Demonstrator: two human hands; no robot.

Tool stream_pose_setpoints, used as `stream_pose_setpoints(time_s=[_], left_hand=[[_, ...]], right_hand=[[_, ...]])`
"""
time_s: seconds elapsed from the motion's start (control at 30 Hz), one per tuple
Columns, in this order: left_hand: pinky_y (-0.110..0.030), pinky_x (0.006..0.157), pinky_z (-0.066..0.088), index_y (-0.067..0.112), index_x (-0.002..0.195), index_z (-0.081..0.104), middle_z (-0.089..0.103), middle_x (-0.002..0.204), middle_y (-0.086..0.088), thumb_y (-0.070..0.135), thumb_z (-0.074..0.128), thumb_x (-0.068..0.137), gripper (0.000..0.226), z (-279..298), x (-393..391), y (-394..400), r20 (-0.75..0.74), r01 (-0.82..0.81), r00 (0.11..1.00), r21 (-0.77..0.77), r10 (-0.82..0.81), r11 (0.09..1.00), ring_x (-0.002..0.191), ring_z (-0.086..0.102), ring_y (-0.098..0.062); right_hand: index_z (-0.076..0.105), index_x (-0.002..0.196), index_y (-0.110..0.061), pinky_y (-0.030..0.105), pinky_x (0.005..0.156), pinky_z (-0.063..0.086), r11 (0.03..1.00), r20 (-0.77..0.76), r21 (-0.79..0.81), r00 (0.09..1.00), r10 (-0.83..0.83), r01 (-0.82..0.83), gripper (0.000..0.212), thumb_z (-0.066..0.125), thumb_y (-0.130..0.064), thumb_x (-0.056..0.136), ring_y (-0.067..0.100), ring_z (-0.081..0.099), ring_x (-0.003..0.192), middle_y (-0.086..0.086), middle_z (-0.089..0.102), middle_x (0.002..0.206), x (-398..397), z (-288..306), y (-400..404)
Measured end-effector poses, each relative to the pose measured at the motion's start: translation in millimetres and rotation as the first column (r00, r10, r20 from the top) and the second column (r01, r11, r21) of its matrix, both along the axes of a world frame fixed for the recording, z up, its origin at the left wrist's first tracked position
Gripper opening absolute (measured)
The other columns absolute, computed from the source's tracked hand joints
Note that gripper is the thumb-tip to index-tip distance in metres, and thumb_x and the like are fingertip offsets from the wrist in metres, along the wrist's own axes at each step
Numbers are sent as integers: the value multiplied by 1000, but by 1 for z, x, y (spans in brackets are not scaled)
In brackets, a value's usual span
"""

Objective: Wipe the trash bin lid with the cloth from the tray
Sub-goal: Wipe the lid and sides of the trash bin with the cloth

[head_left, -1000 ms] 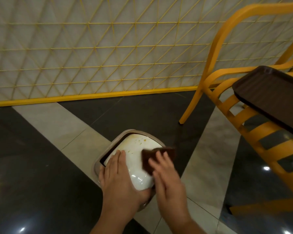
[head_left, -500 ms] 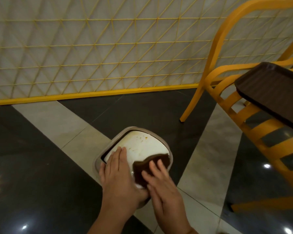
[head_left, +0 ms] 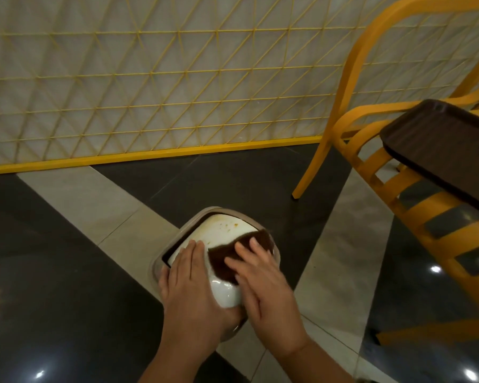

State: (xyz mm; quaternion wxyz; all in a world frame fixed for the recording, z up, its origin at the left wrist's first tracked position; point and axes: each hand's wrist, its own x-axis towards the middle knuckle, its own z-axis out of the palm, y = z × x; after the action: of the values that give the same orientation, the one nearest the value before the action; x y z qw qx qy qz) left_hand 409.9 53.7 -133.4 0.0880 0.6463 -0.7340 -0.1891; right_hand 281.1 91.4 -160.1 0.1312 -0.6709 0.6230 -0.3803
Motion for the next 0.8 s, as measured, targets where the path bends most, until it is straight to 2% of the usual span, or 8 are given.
stream_pose_setpoints(time_s=[0.07,0.13,0.27,0.37,0.43,0.5,0.63,0.8], left_hand=[[-40,118,2,26,145,-12,4,155,7,81,62,48,134,0,0,0,0,18,1000,5,-18,1000,142,5,-13],[-40,117,1,27,144,-14,3,154,8,80,63,48,134,2,4,-1,17,61,998,27,-61,998,141,6,-13],[-43,118,-3,32,144,-14,-6,155,11,74,69,50,132,11,25,-21,24,201,978,106,-205,974,143,-5,-14],[-48,116,-4,39,142,-19,-21,153,11,74,70,48,134,20,40,-33,106,266,954,130,-280,955,142,-14,-18],[-49,115,5,39,140,-23,-18,153,10,69,76,45,140,26,49,-32,105,153,981,93,-162,984,143,-6,-20],[-52,114,11,36,140,-24,-12,154,6,63,80,43,145,30,52,-25,68,22,997,95,-28,995,143,0,-24],[-55,116,5,34,139,-27,-23,150,9,70,79,39,150,23,28,-13,-69,-107,990,228,126,968,143,-11,-25],[-58,114,9,37,140,-22,-20,150,11,69,75,51,135,-2,20,-10,-183,-169,966,88,183,982,143,-10,-24]], right_hand=[[62,122,-28,29,118,18,994,30,49,994,-102,100,32,43,-25,96,2,34,134,-10,56,134,-6,12,-24],[62,121,-32,27,115,29,947,221,240,938,-268,215,29,46,-24,98,-5,41,125,-15,58,130,-15,27,-45],[61,120,-38,1,89,35,893,364,398,858,-362,208,28,50,-27,97,-17,48,101,-24,56,122,-19,38,-37],[59,119,-44,19,97,46,891,421,379,810,-408,251,29,50,-29,96,-14,49,105,-35,53,117,-12,29,-9],[57,111,-55,35,90,55,888,413,360,805,-425,284,31,51,-29,95,-4,56,106,-40,54,110,-9,16,10],[54,105,-61,37,91,55,904,350,308,848,-398,297,37,54,-25,93,-3,57,109,-39,55,111,-6,5,24],[58,121,-42,28,110,37,983,146,100,975,-166,152,32,47,-32,93,-3,43,129,-23,53,132,2,5,26],[61,123,-29,24,115,23,984,44,172,999,29,-36,30,47,-23,97,-6,32,133,-17,53,134,-3,28,-24]])
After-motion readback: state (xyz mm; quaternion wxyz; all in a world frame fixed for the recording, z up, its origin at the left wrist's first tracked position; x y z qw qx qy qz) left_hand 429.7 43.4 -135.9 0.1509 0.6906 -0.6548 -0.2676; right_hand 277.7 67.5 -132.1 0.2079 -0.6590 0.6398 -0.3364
